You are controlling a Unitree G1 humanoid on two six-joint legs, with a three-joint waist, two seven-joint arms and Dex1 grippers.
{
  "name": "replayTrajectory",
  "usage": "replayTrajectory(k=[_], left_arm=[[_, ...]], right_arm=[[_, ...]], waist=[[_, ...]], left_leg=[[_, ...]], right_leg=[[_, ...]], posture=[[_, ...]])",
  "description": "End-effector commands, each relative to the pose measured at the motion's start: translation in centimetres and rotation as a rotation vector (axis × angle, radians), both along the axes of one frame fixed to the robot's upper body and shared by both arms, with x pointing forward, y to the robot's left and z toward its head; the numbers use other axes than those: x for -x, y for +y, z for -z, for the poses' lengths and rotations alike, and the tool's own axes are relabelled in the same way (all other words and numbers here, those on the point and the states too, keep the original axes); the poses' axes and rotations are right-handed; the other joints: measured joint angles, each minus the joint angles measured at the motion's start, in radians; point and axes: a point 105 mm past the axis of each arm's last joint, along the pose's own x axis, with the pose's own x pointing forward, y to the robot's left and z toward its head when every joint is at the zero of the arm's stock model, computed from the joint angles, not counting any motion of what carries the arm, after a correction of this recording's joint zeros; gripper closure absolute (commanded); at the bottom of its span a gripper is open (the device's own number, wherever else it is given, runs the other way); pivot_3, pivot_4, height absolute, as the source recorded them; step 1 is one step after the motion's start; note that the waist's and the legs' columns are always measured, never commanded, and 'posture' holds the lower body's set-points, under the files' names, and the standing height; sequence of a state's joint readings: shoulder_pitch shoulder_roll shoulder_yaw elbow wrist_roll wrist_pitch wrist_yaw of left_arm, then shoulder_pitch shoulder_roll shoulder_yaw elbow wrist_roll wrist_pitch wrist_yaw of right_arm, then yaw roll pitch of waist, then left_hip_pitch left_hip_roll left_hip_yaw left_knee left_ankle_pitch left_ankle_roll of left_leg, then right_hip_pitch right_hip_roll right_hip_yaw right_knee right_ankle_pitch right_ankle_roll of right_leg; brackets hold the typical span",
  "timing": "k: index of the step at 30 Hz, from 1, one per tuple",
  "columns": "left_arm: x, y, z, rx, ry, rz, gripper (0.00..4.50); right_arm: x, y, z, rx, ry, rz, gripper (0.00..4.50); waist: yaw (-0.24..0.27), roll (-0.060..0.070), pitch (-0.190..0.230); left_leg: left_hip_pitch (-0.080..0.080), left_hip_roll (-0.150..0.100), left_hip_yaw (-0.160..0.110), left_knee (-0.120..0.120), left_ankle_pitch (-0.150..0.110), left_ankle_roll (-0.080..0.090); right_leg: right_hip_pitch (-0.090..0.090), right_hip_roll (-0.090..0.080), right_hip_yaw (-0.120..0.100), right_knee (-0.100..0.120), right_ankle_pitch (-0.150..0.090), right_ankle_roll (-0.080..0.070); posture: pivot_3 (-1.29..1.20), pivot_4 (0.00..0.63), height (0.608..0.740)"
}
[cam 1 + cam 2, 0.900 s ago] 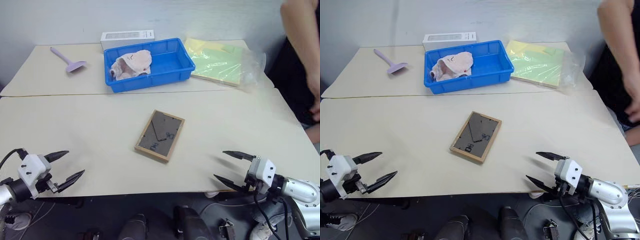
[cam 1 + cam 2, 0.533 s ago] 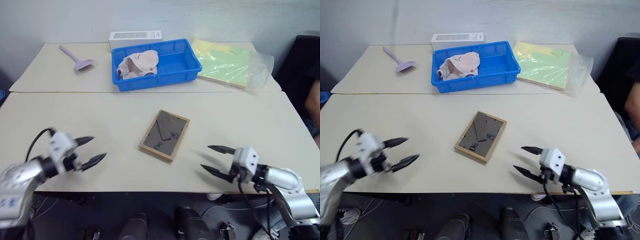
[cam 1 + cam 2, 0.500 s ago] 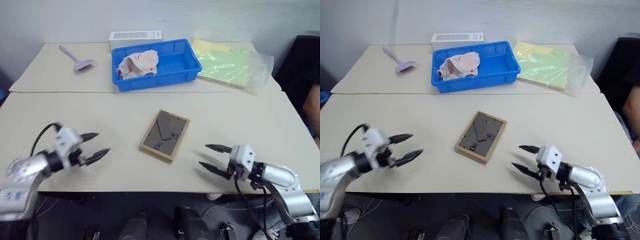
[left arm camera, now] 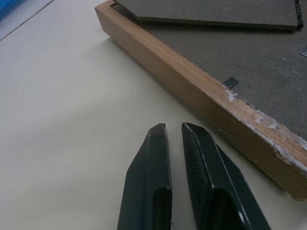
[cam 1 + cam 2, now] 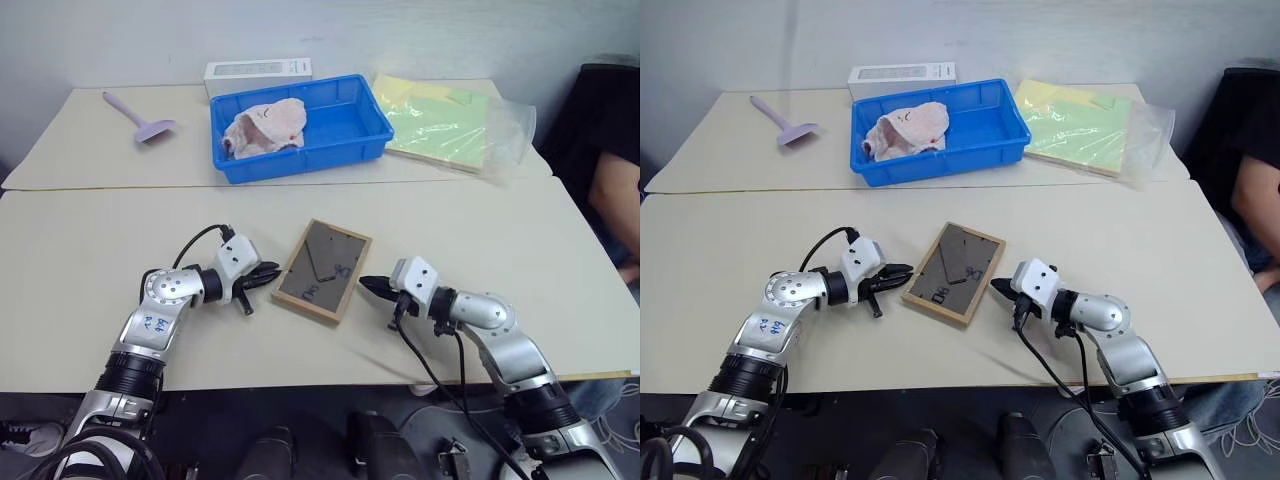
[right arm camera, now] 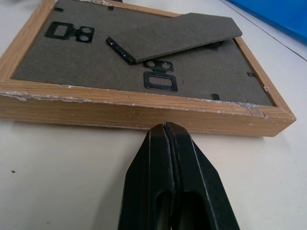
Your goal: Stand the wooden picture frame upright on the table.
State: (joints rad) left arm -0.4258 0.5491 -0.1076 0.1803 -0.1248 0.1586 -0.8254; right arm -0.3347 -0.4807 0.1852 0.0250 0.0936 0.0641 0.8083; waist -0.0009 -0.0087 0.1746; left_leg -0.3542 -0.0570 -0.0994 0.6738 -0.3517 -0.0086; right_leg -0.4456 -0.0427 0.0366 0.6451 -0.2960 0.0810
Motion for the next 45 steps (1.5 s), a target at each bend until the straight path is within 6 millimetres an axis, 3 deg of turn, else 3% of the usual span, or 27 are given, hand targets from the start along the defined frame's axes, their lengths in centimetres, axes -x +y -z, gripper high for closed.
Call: replayTrajectory(k=[1,7,12,14,17,20,22,26,36,45], left_arm=[[1.9,-1.9,0.5,0.031,0.048,0.096,3.95],[3.7,-1.6,0.6,0.064,0.057,0.075,3.95],[3.7,-0.2,0.7,0.098,0.091,-0.017,3.95],[3.7,1.0,0.8,0.141,0.181,-0.095,3.95],[4.8,1.6,0.2,0.315,0.479,-0.149,3.09],[6.9,1.7,-0.3,0.372,0.837,-0.133,2.15],[6.2,2.0,-0.7,0.421,0.974,-0.222,1.58],[5.2,0.6,-1.1,0.482,1.119,-0.201,0.42],[4.8,-2.0,1.6,0.451,1.27,-0.262,0.42],[4.8,-5.3,1.6,0.503,1.378,-0.2,0.42]], right_arm=[[-0.4,0.7,-1.2,-0.015,-0.048,-0.026,4.5],[-1.3,0.5,-1.5,0.01,-0.063,-0.038,4.5],[-1.4,0.1,-1.3,0.035,-0.059,-0.054,4.5],[-1.0,-0.4,-1.2,0.052,-0.055,-0.059,4.5],[-0.1,-1.3,-1.2,0.1,-0.053,-0.087,4.5],[0.9,-1.6,-1.1,0.15,-0.042,-0.131,4.5],[1.5,-1.4,-1.0,0.166,-0.034,-0.155,4.5],[1.5,-0.6,-0.7,0.162,-0.027,-0.155,4.5],[1.1,0.2,-0.6,0.176,-0.038,-0.146,4.5],[1.2,0.8,-0.7,0.177,-0.05,-0.161,4.5]], waist=[[0.0,0.0,0.0],[-0.001,0.0,0.0],[-0.001,0.0,0.0],[-0.001,0.0,0.0],[-0.001,0.0,0.0],[-0.003,0.0,0.0],[-0.003,0.0,0.0],[0.001,0.0,0.0],[0.017,0.002,-0.003],[0.032,0.002,-0.004]], left_leg=[[0.0,0.0,0.0,0.0,0.0,0.0],[0.0,0.0,0.0,0.0,0.0,0.0],[0.0,0.0,0.0,0.001,0.0,0.0],[0.0,0.0,0.0,0.001,0.0,0.0],[0.0,0.0,0.0,0.001,0.0,0.0],[0.0,0.0,-0.001,0.001,0.0,0.001],[0.0,0.0,-0.001,0.002,0.0,0.001],[0.0,0.0,-0.002,0.005,-0.001,0.0],[0.0,-0.001,-0.002,0.007,-0.001,0.0],[0.001,-0.004,-0.003,0.009,-0.001,0.0]], right_leg=[[0.0,0.0,0.0,0.0,0.0,0.0],[0.0,0.0,0.0,0.001,0.0,0.0],[0.0,0.0,0.0,0.001,0.0,0.0],[0.0,0.0,0.0,0.001,0.0,0.0],[0.0,0.0,0.0,0.001,0.0,0.0],[0.0,0.0,0.0,0.002,0.0,0.0],[0.0,0.0,0.0,0.003,0.0,0.0],[0.001,0.0,-0.001,0.004,0.0,0.0],[0.002,-0.001,-0.001,0.004,0.0,0.0],[0.003,-0.003,-0.002,0.005,0.0,0.001]], posture=[[0.0,0.15,0.74],[0.0,0.15,0.74],[0.0,0.15,0.74],[0.0,0.15,0.74],[0.0,0.15,0.74],[0.0,0.15,0.74],[0.0,0.15,0.74],[0.0,0.15,0.74],[0.0,0.15,0.74],[0.0,0.15,0.74]])
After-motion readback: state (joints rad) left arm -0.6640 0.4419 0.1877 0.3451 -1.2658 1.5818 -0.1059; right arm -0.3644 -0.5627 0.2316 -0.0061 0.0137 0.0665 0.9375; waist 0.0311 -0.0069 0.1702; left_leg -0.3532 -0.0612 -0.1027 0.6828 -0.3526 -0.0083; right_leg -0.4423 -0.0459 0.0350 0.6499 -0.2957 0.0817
